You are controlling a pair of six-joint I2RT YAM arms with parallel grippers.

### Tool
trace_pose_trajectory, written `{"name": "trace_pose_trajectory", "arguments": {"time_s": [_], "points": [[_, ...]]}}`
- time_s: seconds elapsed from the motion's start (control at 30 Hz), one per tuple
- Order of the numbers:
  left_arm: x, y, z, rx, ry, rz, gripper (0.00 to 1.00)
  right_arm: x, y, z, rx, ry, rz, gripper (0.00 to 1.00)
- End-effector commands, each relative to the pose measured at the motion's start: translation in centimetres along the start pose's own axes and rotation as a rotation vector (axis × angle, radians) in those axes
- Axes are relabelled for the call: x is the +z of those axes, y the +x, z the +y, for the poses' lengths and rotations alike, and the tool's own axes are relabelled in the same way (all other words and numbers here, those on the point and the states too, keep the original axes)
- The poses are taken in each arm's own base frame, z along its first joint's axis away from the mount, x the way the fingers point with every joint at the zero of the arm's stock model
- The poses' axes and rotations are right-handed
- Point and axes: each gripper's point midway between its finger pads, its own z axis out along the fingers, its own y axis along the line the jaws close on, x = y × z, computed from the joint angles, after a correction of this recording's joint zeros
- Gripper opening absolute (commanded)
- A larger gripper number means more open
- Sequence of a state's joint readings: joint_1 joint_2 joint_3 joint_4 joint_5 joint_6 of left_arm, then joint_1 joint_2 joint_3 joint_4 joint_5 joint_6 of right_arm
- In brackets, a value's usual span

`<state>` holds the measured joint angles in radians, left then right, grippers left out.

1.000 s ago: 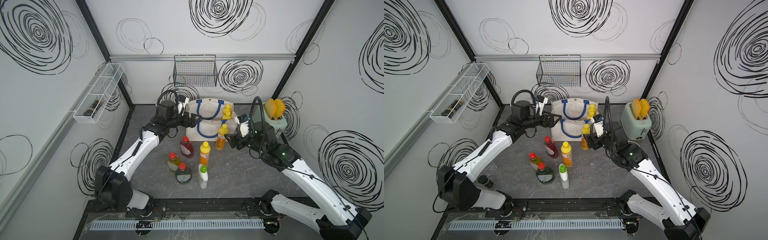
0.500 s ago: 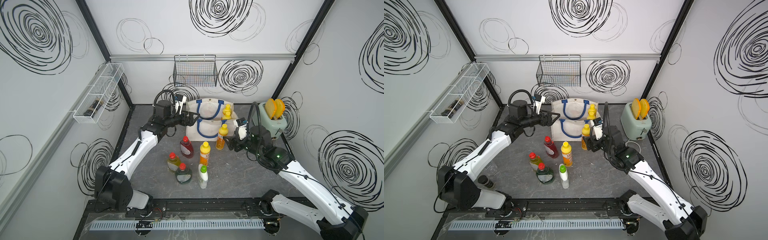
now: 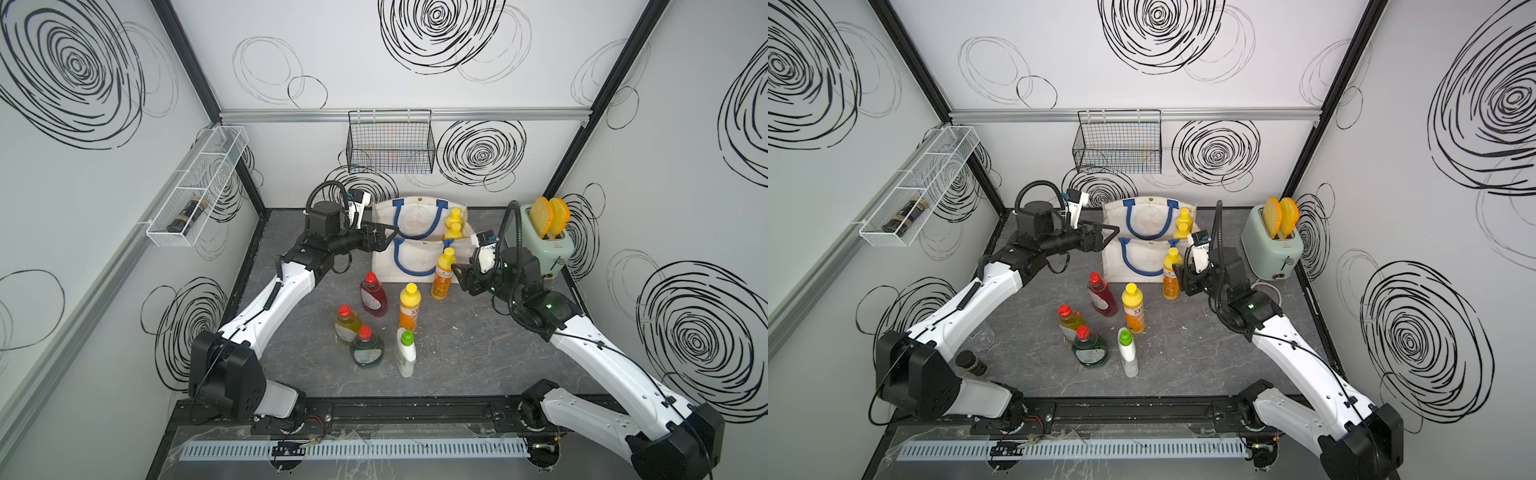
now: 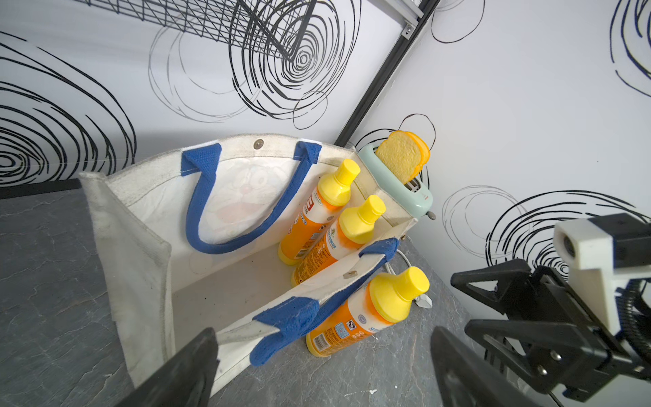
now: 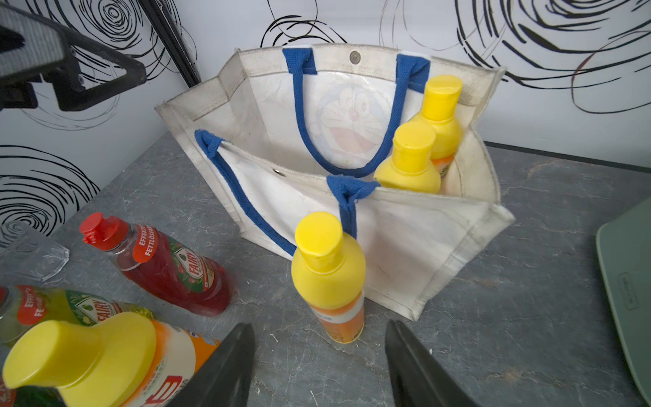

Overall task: Pack dish soap into the shopping bag
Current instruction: Pick up the bottle of dish soap at the center of the board.

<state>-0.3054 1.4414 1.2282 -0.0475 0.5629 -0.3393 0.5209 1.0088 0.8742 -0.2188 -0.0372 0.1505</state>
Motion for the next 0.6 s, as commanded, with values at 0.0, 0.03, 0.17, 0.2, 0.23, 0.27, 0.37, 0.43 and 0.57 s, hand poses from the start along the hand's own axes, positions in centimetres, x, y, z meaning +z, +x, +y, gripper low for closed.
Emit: {"name": "trace_pose_trajectory", "arguments": {"time_s": [0.0,0.03,0.17,0.2,0.23,0.27,0.37,0.43,0.57], "points": [[-0.5,-1.2,-0.7,0.023,0.028,-0.048,0.96,0.4,-1.0,0.2,0.000,-0.016,-0.039,0.64],[-0.5,-1.2,-0.7,0.023,0.029,-0.047,0.96,0.5,-0.9,0.2,-0.001,-0.018,-0.037,0.64],[-0.4,-1.2,-0.8,0.020,0.035,-0.043,0.96,1.0,-0.7,0.0,-0.003,-0.014,-0.035,0.64],[-0.4,-1.2,-0.8,0.022,0.034,-0.045,0.96,1.1,-0.7,0.0,-0.003,-0.015,-0.035,0.64],[-0.4,-1.2,-0.8,0.022,0.034,-0.046,0.96,1.2,-0.7,0.0,-0.007,-0.014,-0.036,0.64],[-0.5,-1.3,-0.8,0.024,0.034,-0.048,0.96,1.3,-0.6,0.0,-0.008,-0.014,-0.035,0.64],[-0.5,-1.3,-0.9,0.025,0.035,-0.047,0.96,1.8,-0.7,-0.1,-0.016,-0.014,-0.035,0.64],[-0.5,-1.3,-0.9,0.025,0.034,-0.048,0.96,2.1,-0.8,-0.1,-0.021,-0.015,-0.031,0.64],[-0.6,-1.4,-0.8,0.024,0.032,-0.050,0.96,2.7,-1.0,0.0,-0.030,-0.017,-0.026,0.64]]}}
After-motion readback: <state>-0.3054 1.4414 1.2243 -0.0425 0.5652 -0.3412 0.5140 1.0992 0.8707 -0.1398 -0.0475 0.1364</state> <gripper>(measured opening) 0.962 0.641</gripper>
